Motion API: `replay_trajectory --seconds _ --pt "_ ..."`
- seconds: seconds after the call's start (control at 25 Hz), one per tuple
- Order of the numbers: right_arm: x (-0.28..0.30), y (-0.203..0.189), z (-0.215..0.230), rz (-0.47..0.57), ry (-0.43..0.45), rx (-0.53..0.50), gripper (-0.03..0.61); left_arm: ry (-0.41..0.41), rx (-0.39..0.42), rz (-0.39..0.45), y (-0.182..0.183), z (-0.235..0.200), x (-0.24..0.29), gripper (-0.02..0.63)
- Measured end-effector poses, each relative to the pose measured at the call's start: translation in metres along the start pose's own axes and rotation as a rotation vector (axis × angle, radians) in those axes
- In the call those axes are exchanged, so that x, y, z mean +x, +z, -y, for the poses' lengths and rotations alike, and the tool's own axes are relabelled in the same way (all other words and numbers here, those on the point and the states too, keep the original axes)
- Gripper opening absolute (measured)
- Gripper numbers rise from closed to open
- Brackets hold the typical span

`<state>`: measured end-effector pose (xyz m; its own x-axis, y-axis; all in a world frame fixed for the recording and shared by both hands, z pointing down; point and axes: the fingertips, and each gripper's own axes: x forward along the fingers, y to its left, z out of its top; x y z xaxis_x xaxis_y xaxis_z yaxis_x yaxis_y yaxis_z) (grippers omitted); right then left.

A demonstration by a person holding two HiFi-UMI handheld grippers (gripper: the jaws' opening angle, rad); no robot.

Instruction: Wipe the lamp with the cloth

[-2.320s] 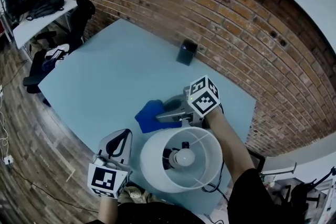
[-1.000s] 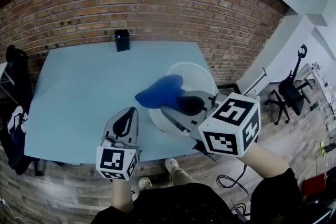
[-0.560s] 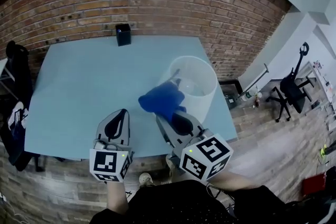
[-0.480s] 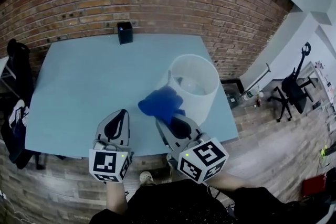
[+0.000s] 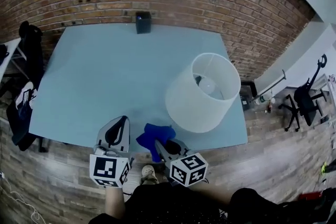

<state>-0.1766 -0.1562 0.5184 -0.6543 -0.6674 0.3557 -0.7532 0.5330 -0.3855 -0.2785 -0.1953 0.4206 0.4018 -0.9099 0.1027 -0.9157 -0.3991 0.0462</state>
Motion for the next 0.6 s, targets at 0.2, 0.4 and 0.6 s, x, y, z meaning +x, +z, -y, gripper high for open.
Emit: replay_trajectory --seconds 0.2,0.4,0.6 --pt "0.014 0.007 0.043 0.156 -0.204 -0.231 0.060 -0.010 0.018 -0.022 -0.024 -0.003 -0.007 0.008" --pt "0.017 0.039 0.062 0.261 -0.332 -0.661 0.060 -0.051 0.013 -0.027 -0.039 0.006 0.003 0.009" --pt "0.016 0.066 0.092 0.289 -0.424 -0.791 0.060 -0.092 0.016 -0.033 -0.041 0.022 0.016 0.009"
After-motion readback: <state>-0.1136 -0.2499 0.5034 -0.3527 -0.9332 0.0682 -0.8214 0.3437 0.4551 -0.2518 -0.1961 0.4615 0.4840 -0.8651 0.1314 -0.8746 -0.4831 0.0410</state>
